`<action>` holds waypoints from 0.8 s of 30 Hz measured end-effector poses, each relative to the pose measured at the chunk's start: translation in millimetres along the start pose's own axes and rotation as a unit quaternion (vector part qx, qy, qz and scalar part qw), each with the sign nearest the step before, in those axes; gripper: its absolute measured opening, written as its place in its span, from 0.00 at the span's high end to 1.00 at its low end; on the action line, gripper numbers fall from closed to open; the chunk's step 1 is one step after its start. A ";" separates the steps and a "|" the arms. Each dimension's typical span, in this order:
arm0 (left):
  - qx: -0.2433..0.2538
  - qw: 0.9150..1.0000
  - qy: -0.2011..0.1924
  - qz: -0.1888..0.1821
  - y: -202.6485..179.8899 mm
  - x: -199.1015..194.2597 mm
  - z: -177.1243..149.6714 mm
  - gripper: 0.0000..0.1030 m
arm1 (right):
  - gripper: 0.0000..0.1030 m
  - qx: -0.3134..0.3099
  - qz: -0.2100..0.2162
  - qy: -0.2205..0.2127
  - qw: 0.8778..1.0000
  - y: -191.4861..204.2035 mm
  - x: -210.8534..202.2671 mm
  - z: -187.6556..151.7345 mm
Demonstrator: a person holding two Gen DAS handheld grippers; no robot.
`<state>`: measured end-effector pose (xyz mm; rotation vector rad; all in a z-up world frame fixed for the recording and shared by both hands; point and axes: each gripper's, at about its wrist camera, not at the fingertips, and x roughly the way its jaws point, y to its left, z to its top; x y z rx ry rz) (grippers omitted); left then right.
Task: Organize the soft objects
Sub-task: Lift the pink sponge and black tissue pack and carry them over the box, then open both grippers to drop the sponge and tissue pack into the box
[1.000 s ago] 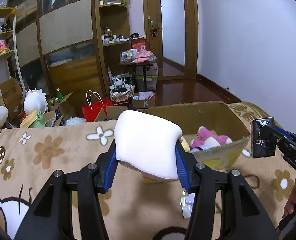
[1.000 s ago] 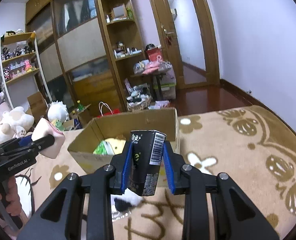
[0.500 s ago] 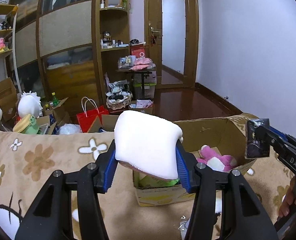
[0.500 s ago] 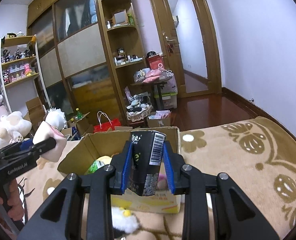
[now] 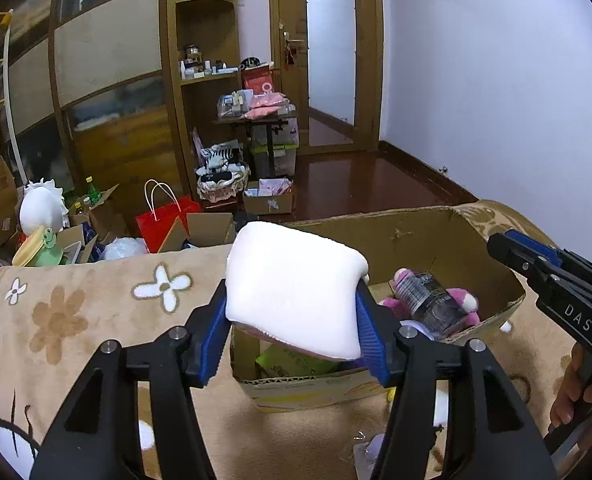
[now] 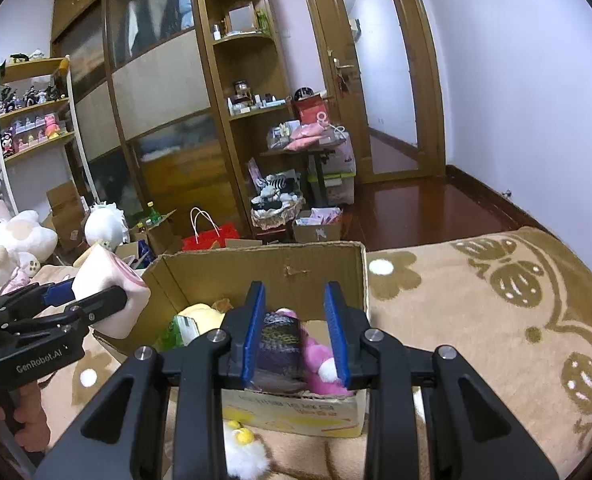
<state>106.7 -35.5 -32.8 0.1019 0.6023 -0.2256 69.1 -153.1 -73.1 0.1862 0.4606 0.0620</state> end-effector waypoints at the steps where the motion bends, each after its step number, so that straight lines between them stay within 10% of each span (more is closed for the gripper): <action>1: 0.000 1.000 0.001 -0.001 -0.5 0.5 -0.2 0.42 | 0.69 0.003 0.001 0.003 1.000 -0.8 1.0 -0.9; 16: 0.010 1.000 -0.002 0.007 -1.8 -6.0 -4.7 0.17 | 0.68 0.023 0.004 0.025 0.999 -4.3 -7.9 -10.8; 24: 0.002 1.000 0.009 0.006 1.9 -15.5 -5.9 0.13 | 0.44 0.027 0.005 0.038 0.999 -3.2 -18.5 -16.6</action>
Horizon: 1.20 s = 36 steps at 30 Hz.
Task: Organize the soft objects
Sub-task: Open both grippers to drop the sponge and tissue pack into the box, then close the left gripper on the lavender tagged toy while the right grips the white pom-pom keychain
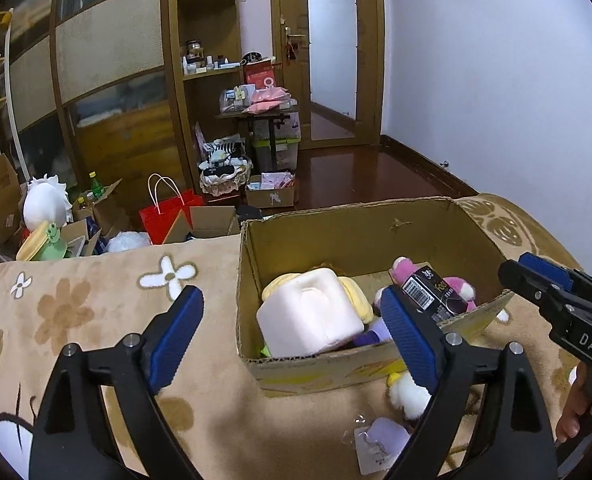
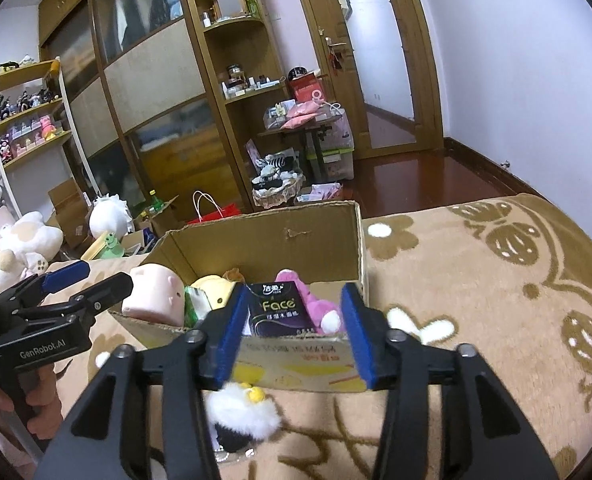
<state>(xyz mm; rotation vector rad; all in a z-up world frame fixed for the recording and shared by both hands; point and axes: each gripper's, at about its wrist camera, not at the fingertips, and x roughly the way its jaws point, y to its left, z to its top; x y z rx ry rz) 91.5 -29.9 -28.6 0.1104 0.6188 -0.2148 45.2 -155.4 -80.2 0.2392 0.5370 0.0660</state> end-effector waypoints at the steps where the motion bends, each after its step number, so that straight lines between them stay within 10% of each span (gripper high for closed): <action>1: 0.001 1.000 0.001 0.001 0.2 -1.3 -0.3 0.13 | 0.42 0.000 0.001 -0.001 1.000 -0.2 0.0 0.2; 15: 0.007 0.999 0.035 0.003 -2.2 -29.2 -15.8 0.06 | 0.01 0.003 0.005 0.011 1.000 4.6 -23.4 -10.9; 36: 0.039 0.993 0.115 -0.009 -13.3 -7.4 -35.0 0.06 | 0.01 0.018 0.015 0.064 0.998 5.2 -9.5 -33.8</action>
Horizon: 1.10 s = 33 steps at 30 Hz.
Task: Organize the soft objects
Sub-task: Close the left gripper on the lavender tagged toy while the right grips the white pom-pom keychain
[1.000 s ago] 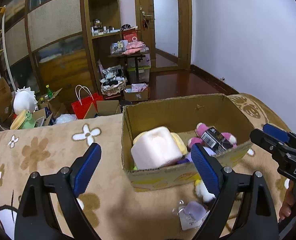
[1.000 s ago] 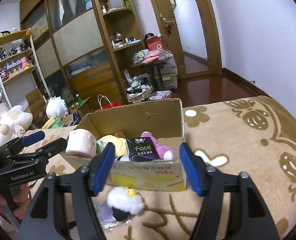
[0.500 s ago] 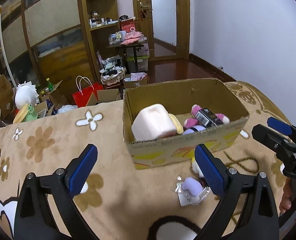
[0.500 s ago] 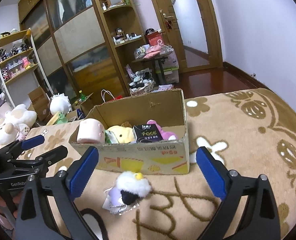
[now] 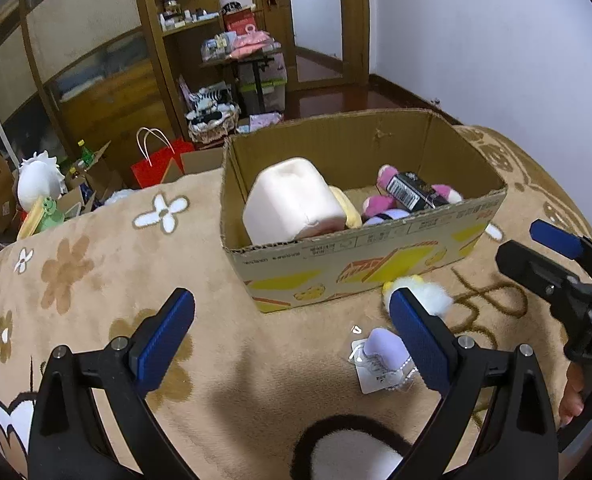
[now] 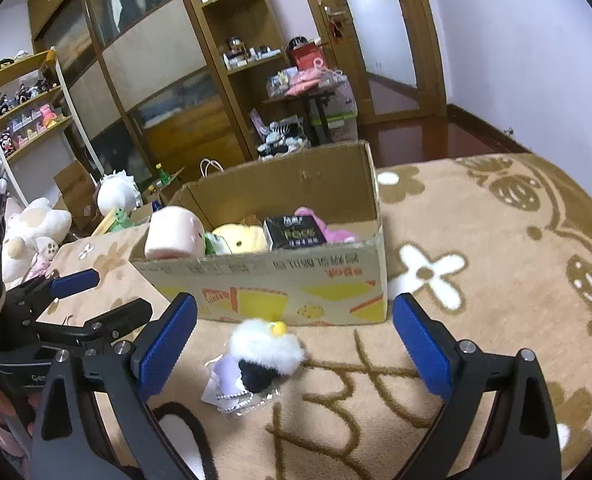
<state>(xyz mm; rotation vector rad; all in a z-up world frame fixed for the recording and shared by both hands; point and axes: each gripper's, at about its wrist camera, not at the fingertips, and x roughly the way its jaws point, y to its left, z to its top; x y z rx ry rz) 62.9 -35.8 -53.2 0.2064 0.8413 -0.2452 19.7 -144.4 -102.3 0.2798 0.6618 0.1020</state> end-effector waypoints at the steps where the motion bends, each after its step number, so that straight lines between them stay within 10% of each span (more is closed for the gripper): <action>1: 0.000 1.000 0.008 -0.005 -0.4 4.1 0.0 0.06 | 0.01 0.002 0.001 0.005 1.000 -0.7 3.5 -1.2; 24: 0.027 0.995 0.083 -0.053 -20.7 57.6 -15.1 0.06 | 0.15 0.044 0.056 0.082 0.994 -13.1 60.6 -17.5; 33: 0.054 0.990 0.113 -0.058 -34.6 74.1 -27.1 0.06 | 0.36 0.035 0.071 0.127 0.989 -2.0 83.2 -24.0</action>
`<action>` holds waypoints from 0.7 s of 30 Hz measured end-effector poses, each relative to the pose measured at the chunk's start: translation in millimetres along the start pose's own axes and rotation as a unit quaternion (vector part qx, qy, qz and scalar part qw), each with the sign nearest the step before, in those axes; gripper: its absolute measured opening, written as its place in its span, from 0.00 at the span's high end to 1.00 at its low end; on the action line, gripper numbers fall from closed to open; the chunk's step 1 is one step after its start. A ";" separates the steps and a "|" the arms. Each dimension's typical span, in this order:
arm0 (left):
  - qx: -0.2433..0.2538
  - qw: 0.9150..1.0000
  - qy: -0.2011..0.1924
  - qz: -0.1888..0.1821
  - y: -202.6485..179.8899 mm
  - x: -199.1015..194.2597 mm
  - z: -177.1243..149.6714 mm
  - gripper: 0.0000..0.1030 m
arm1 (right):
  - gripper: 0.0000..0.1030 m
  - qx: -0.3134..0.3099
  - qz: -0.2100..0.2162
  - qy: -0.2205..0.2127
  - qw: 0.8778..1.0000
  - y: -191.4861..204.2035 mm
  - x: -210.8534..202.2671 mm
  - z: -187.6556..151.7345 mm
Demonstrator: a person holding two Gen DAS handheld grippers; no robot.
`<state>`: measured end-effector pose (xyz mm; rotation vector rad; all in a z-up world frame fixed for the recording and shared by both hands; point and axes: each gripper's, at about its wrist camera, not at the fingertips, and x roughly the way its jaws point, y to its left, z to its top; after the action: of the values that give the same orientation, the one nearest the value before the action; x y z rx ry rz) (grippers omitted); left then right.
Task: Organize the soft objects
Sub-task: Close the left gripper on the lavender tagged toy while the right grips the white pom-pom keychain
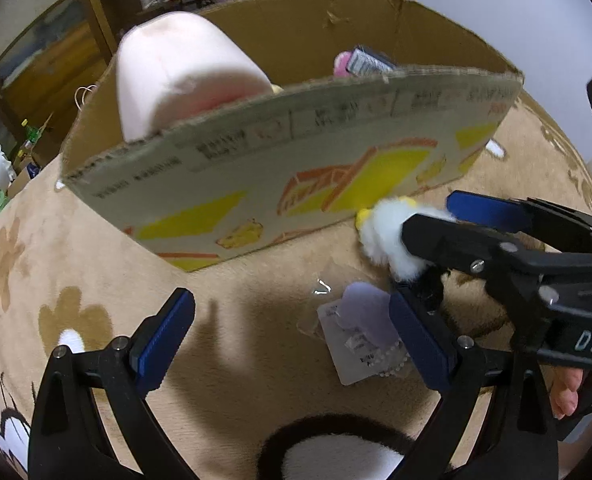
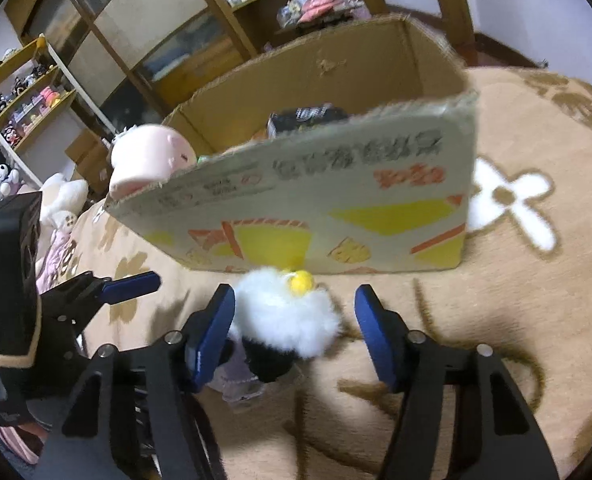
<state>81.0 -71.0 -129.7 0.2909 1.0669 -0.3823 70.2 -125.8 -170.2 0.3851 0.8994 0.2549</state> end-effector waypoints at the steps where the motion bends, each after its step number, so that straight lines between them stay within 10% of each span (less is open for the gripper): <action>1: 0.002 1.000 0.004 0.001 -2.2 2.2 -1.0 0.06 | 0.36 0.000 0.002 0.006 1.000 0.6 3.5 -0.3; 10: 0.002 1.000 0.014 -0.012 -8.2 11.6 -1.6 0.06 | 0.62 0.001 -0.001 0.046 0.999 1.1 29.1 -6.5; 21: -0.021 1.000 0.005 -0.023 4.0 1.1 4.8 0.06 | 0.66 0.009 -0.011 0.044 0.999 -4.0 13.6 -7.5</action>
<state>87.1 -69.6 -128.3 0.2313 1.0908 -0.3987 72.5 -122.8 -185.7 0.3826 0.9920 0.2460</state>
